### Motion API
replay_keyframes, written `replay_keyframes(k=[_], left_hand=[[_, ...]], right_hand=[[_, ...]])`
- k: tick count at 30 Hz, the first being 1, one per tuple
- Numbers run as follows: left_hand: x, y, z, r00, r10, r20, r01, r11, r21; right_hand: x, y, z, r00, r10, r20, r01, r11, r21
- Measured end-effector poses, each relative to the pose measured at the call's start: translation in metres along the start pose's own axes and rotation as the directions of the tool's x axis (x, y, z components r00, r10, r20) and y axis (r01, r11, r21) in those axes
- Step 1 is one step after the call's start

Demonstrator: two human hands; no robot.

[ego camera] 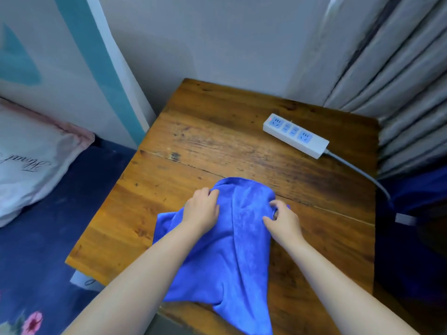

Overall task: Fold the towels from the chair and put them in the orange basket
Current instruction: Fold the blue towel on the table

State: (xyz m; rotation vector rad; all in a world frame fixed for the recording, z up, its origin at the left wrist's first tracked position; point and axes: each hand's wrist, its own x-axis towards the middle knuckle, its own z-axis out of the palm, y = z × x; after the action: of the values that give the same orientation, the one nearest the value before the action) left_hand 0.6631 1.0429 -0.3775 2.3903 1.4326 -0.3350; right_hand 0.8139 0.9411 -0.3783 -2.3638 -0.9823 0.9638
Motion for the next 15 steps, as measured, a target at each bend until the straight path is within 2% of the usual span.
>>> replay_keyframes(k=[4, 7, 10, 12, 13, 15], left_hand=[[0.032, 0.013, -0.004, 0.993, 0.101, -0.062, -0.106, 0.991, -0.081], [0.050, 0.022, -0.001, 0.985, 0.169, 0.035, -0.165, 0.982, -0.093], [0.061, 0.030, 0.009, 0.976, 0.175, 0.126, -0.180, 0.983, 0.029], [0.061, 0.027, 0.015, 0.981, 0.173, 0.082, -0.179, 0.982, 0.060], [0.059, 0.025, 0.014, 0.976, 0.218, 0.030, -0.219, 0.974, 0.053], [0.053, 0.016, 0.009, 0.906, 0.413, -0.087, -0.410, 0.911, 0.052]], right_hand=[[-0.007, 0.004, -0.012, 0.973, -0.176, 0.149, 0.205, 0.957, -0.206], [-0.017, 0.013, -0.016, 0.954, -0.211, 0.214, 0.276, 0.897, -0.345], [-0.023, 0.019, -0.018, 0.949, -0.203, 0.240, 0.290, 0.860, -0.419], [-0.026, 0.019, -0.021, 0.954, -0.145, 0.263, 0.263, 0.829, -0.494], [-0.026, 0.016, -0.023, 0.960, -0.118, 0.255, 0.242, 0.810, -0.534], [-0.027, 0.006, -0.024, 0.980, -0.109, 0.166, 0.186, 0.792, -0.582]])
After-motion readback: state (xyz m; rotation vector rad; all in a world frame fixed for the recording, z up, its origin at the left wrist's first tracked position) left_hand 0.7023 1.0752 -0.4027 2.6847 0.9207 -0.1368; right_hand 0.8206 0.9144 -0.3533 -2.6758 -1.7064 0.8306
